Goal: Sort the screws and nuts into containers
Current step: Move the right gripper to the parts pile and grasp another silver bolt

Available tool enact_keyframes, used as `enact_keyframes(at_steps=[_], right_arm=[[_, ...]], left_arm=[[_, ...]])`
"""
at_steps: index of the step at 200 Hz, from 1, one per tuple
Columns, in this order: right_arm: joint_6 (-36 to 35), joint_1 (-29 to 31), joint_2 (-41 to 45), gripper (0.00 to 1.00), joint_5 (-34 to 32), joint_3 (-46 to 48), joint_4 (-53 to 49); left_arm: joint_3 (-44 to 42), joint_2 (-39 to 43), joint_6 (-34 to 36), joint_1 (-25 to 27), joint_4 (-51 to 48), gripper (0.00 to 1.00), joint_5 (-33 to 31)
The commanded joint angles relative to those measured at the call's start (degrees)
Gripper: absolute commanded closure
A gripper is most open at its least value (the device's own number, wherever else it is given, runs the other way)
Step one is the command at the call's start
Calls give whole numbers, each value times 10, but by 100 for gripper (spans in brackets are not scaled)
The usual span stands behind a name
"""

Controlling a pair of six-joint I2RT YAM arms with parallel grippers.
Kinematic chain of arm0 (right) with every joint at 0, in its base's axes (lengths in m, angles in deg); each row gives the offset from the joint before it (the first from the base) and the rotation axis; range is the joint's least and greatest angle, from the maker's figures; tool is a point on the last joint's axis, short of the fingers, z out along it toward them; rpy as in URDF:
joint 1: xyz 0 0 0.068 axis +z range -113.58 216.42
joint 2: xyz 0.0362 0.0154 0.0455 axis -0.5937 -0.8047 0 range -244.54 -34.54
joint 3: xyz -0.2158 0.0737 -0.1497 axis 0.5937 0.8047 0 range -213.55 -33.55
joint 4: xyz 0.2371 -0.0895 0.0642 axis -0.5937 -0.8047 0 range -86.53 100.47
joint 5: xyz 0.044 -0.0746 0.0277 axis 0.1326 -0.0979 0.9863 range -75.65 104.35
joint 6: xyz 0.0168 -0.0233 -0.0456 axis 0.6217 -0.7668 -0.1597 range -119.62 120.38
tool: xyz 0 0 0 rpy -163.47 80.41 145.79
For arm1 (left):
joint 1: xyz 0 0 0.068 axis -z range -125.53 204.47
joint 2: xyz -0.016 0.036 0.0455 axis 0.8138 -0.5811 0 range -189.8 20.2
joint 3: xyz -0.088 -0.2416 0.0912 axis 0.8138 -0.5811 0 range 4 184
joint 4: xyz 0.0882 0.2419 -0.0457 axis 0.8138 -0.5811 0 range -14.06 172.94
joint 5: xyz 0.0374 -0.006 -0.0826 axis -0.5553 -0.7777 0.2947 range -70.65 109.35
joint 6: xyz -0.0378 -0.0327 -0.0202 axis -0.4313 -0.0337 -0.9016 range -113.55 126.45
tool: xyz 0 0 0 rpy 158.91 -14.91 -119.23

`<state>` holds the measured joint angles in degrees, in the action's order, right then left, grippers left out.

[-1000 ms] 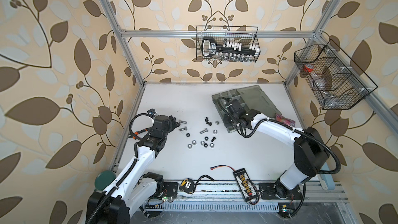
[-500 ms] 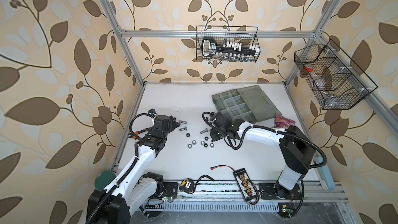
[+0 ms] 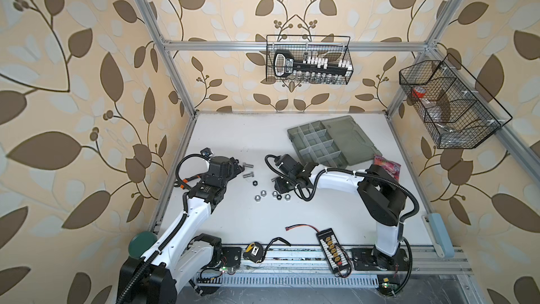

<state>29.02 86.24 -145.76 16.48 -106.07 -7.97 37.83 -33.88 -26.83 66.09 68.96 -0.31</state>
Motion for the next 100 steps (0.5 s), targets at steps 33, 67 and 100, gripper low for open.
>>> enact_keyframes(at_steps=[33, 67, 100], right_arm=[[10, -1, -40, 44, 2, -51, -5], [22, -11, -67, 41, 7, -73, -17], [23, -12, -73, 40, 2, -72, -17]], left_arm=[[17, 4, -6, 2, -5, 1, -19], [18, 4, -4, 2, -7, 1, -20], [19, 4, -3, 2, -8, 1, -21]])
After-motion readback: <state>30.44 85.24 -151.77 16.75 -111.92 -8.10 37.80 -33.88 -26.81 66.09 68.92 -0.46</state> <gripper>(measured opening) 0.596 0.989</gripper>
